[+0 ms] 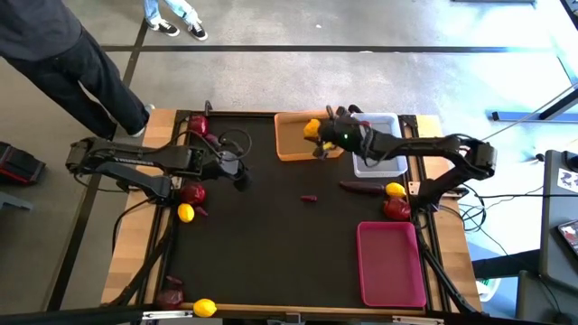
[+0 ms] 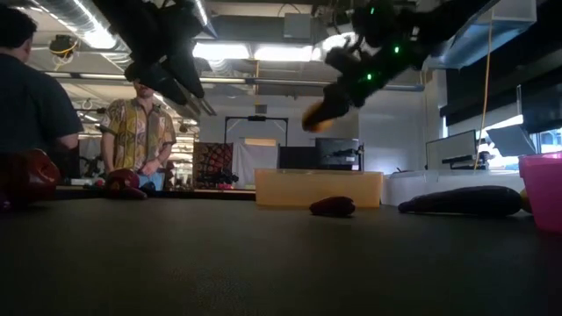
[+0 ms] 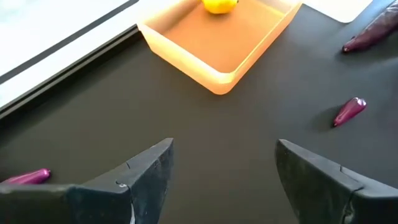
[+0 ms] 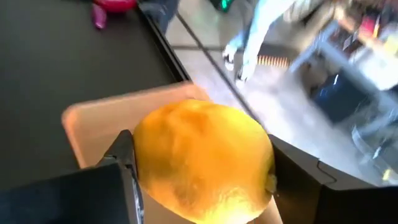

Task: Sort produce into baskets
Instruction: Put the yellow lemon into the orange bin

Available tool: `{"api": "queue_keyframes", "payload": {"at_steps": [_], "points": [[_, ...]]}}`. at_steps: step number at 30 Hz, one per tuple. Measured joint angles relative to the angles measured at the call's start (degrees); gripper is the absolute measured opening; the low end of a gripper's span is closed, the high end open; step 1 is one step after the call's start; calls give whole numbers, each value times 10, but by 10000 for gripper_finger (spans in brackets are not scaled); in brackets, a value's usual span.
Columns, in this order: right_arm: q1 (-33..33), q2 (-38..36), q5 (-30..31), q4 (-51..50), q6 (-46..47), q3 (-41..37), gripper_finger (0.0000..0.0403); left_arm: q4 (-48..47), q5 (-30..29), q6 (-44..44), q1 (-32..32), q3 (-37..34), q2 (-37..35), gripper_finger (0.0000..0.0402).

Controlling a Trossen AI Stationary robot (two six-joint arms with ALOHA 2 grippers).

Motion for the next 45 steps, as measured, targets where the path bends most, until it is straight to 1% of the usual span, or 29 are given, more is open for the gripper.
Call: {"api": "queue_keyframes", "payload": {"at_steps": [5, 10, 14, 18, 26, 35, 37, 39, 45], "points": [[-61, 24, -62, -13, 68, 0, 202, 14, 0, 1, 0, -3, 0, 273], [-104, 60, -132, -13, 139, 0, 202, 22, 0, 4, 0, -3, 0, 273], [-124, 85, -158, -21, 181, 0, 202, 22, 0, 6, 0, -3, 0, 273], [-133, 106, -163, -33, 206, 0, 202, 22, 0, 6, 0, -3, 0, 273], [-136, 145, -162, -37, 208, 0, 202, 23, 0, 6, 0, -3, 0, 273], [-134, 150, -158, -34, 204, 0, 203, 23, 0, 9, 0, -3, 0, 273], [-134, 150, -158, -37, 202, 0, 210, 23, 0, 9, 0, -3, 0, 272], [-134, 150, -158, -39, 202, 0, 227, 22, 0, 10, 0, -3, 0, 272], [-134, 149, -148, -39, 197, 0, 304, 20, 0, 13, 0, -3, 0, 272]]}}
